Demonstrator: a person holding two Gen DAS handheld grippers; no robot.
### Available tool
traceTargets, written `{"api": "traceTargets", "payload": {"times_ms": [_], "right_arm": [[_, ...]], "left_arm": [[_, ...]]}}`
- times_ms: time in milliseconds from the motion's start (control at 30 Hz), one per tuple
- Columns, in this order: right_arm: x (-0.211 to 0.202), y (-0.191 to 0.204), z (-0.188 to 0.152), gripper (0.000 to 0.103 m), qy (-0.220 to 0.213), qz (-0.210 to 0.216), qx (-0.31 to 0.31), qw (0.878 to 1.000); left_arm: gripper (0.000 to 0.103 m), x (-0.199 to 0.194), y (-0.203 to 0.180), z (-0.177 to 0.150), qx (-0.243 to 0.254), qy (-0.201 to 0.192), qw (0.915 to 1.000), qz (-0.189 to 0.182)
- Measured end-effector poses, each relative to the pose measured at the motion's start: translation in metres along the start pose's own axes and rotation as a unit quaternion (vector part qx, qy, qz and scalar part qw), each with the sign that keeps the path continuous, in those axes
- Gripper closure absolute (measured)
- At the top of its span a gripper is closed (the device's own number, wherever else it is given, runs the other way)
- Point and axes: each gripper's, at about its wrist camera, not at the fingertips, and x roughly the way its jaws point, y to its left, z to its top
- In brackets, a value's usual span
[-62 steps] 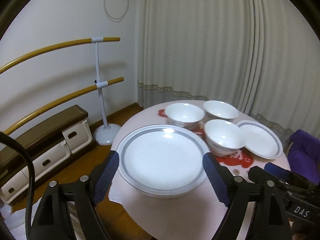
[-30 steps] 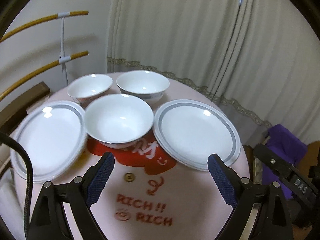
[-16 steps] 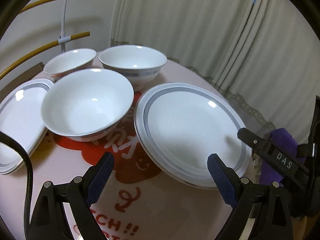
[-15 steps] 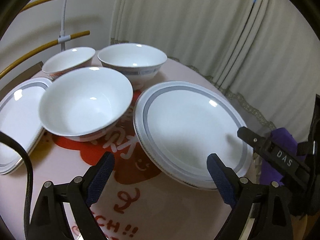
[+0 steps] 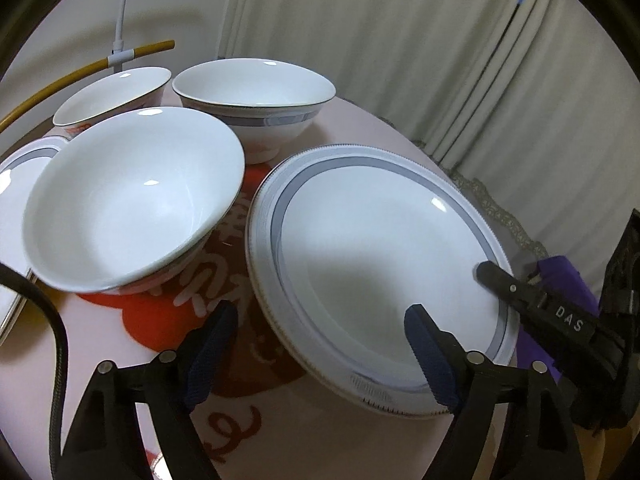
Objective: Organize plates and bowls
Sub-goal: 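Move both grippers to the remaining grey-banded plate and close on its rim, then lift the plate with both grippers and carry it toward the stack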
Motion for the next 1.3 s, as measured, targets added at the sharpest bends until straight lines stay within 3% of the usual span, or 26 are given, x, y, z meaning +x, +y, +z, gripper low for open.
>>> {"api": "traceTargets", "payload": {"times_ms": [133, 233, 333, 700, 1133, 1300], "right_arm": [[-0.002, 0.003, -0.001, 0.092, -0.002, -0.003, 0.0, 1.0], [-0.003, 0.004, -0.002, 0.092, -0.003, -0.003, -0.001, 1.0], [-0.005, 0.006, -0.004, 0.091, -0.005, -0.011, -0.003, 1.0], [-0.028, 0.01, -0.024, 0.091, -0.001, -0.034, -0.003, 0.999], [-0.078, 0.035, -0.095, 0.089, 0.0, -0.042, 0.011, 0.999], [-0.079, 0.041, -0.106, 0.089, -0.003, -0.039, 0.023, 0.999]], "left_arm": [[0.055, 0.008, -0.001, 0.002, 0.009, 0.0, 0.9999, -0.012], [0.061, 0.007, -0.001, 0.0, 0.012, 0.001, 0.9999, -0.003], [0.078, 0.008, 0.002, 0.001, 0.011, 0.0, 0.9999, 0.01], [0.08, -0.009, 0.01, -0.01, 0.035, 0.022, 0.999, -0.018], [0.079, -0.055, 0.048, -0.036, 0.064, 0.038, 0.9968, -0.03], [0.079, -0.063, 0.056, -0.037, 0.067, 0.039, 0.9961, -0.041]]}}
